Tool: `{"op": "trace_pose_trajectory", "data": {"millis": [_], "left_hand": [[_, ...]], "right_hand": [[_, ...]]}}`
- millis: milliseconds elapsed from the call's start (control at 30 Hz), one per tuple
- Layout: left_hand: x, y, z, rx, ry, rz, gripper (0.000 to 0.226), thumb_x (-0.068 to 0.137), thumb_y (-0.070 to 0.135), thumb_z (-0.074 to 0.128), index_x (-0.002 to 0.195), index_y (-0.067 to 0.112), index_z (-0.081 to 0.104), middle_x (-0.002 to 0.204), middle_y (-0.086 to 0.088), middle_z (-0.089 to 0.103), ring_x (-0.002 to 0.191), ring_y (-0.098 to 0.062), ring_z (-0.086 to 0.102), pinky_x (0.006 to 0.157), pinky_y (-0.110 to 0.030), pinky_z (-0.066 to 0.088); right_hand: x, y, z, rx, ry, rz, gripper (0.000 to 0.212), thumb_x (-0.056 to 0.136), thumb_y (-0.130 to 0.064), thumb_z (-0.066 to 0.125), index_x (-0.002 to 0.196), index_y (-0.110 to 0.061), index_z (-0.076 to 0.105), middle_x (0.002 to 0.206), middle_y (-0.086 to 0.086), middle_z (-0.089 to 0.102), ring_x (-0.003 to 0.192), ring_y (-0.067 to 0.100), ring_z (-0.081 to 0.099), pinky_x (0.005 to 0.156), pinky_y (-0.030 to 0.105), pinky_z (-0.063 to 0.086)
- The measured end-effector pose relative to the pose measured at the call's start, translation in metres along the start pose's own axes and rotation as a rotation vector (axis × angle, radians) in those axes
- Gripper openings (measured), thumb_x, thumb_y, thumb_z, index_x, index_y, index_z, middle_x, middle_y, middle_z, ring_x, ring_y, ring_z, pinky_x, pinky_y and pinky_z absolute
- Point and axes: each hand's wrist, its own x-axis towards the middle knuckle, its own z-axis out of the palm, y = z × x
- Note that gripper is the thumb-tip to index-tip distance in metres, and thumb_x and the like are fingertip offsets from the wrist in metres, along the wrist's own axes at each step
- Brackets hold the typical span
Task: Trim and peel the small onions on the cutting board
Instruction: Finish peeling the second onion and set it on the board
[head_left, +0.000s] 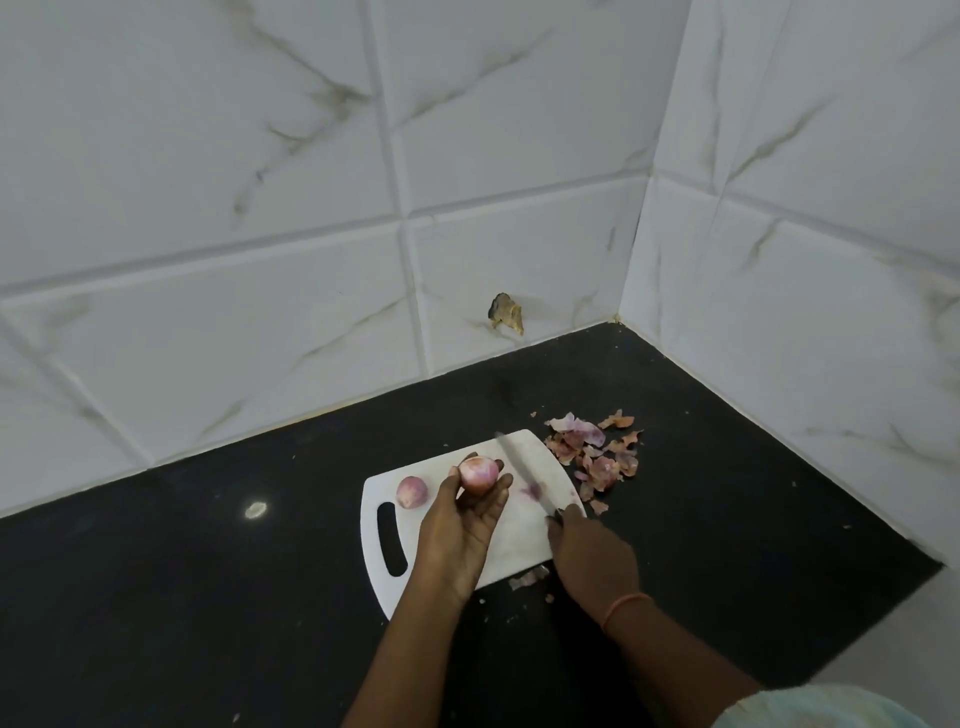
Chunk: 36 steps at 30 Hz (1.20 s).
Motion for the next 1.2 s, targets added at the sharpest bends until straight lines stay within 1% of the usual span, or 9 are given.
{"op": "trace_pose_trajectory", "data": {"millis": [200,400,533,600,733,833,900,1033,1200], "left_hand": [[-0.008,-0.004,0.006,0.108,-0.071,-0.013,0.034,0.104,0.021,0.047,0.128,-0.001,0.056,0.116,-0.024,0.071,0.098,-0.033,0.074,0.080,-0.032,0.062],[-0.010,-0.011,0.013,0.275,-0.123,0.024,0.031,0.103,0.021,0.044,0.128,0.010,0.059,0.118,-0.019,0.071,0.075,-0.021,0.067,0.068,-0.028,0.057],[-0.012,-0.016,0.021,0.350,-0.126,0.057,0.031,0.103,0.022,0.042,0.125,0.011,0.061,0.117,-0.017,0.072,0.068,-0.017,0.058,0.066,-0.027,0.051],[-0.012,-0.020,0.027,0.380,-0.109,0.084,0.031,0.103,0.023,0.040,0.122,0.009,0.061,0.108,-0.016,0.073,0.062,-0.016,0.052,0.063,-0.028,0.045],[-0.015,-0.030,0.044,0.532,-0.080,0.155,0.031,0.104,0.025,0.036,0.108,0.013,0.065,0.087,-0.013,0.067,0.062,-0.018,0.057,0.062,-0.031,0.045],[-0.017,-0.037,0.057,0.621,-0.114,0.181,0.032,0.105,0.030,0.040,0.111,0.012,0.065,0.105,-0.013,0.073,0.101,-0.024,0.071,0.089,-0.039,0.057],[-0.017,-0.041,0.071,0.556,-0.099,0.171,0.035,0.106,0.035,0.041,0.111,0.010,0.066,0.107,-0.012,0.074,0.107,-0.025,0.071,0.097,-0.044,0.054],[-0.019,-0.049,0.095,0.361,-0.076,0.101,0.041,0.107,0.035,0.036,0.104,0.008,0.066,0.085,-0.006,0.078,0.082,-0.016,0.076,0.079,-0.032,0.056],[-0.023,-0.063,0.115,0.309,-0.069,0.111,0.033,0.107,0.027,0.036,0.111,0.007,0.062,0.097,-0.009,0.077,0.096,-0.022,0.074,0.081,-0.035,0.056]], "right_hand": [[0.003,0.023,-0.023,0.085,0.185,0.007,0.033,0.102,-0.037,0.038,0.128,-0.020,0.050,0.106,-0.003,0.060,0.086,0.007,0.059,0.072,0.019,0.046],[-0.003,0.006,0.007,-0.013,0.035,-0.122,0.047,0.102,-0.031,0.041,0.147,-0.026,0.029,0.140,0.000,0.044,0.118,0.013,0.050,0.090,0.025,0.050],[-0.006,0.010,0.006,-0.079,0.025,-0.082,0.043,0.098,-0.031,0.047,0.141,-0.028,0.039,0.145,0.002,0.038,0.133,0.020,0.036,0.104,0.033,0.040],[-0.005,0.012,-0.010,0.075,0.124,-0.113,0.036,0.097,-0.037,0.050,0.133,-0.030,0.049,0.141,-0.003,0.041,0.129,0.017,0.039,0.104,0.033,0.040],[-0.003,-0.005,-0.065,0.703,0.238,-0.267,0.024,0.096,-0.031,0.057,0.119,-0.029,0.059,0.120,-0.014,0.055,0.104,0.001,0.055,0.082,0.012,0.047],[-0.004,-0.012,-0.089,0.825,0.177,-0.348,0.021,0.093,-0.024,0.063,0.114,-0.029,0.061,0.116,-0.013,0.058,0.105,0.003,0.057,0.079,0.011,0.048],[-0.003,-0.008,-0.094,0.920,0.167,-0.282,0.025,0.088,-0.019,0.069,0.109,-0.032,0.062,0.114,-0.014,0.060,0.099,0.003,0.060,0.075,0.013,0.051],[0.006,0.006,-0.100,1.053,0.214,-0.157,0.023,0.082,-0.015,0.076,0.100,-0.026,0.068,0.106,-0.012,0.066,0.096,0.005,0.065,0.079,0.018,0.053],[0.017,0.019,-0.111,1.129,0.234,-0.139,0.025,0.083,-0.009,0.074,0.092,-0.032,0.071,0.104,-0.012,0.071,0.100,0.003,0.066,0.086,0.019,0.052]]}}
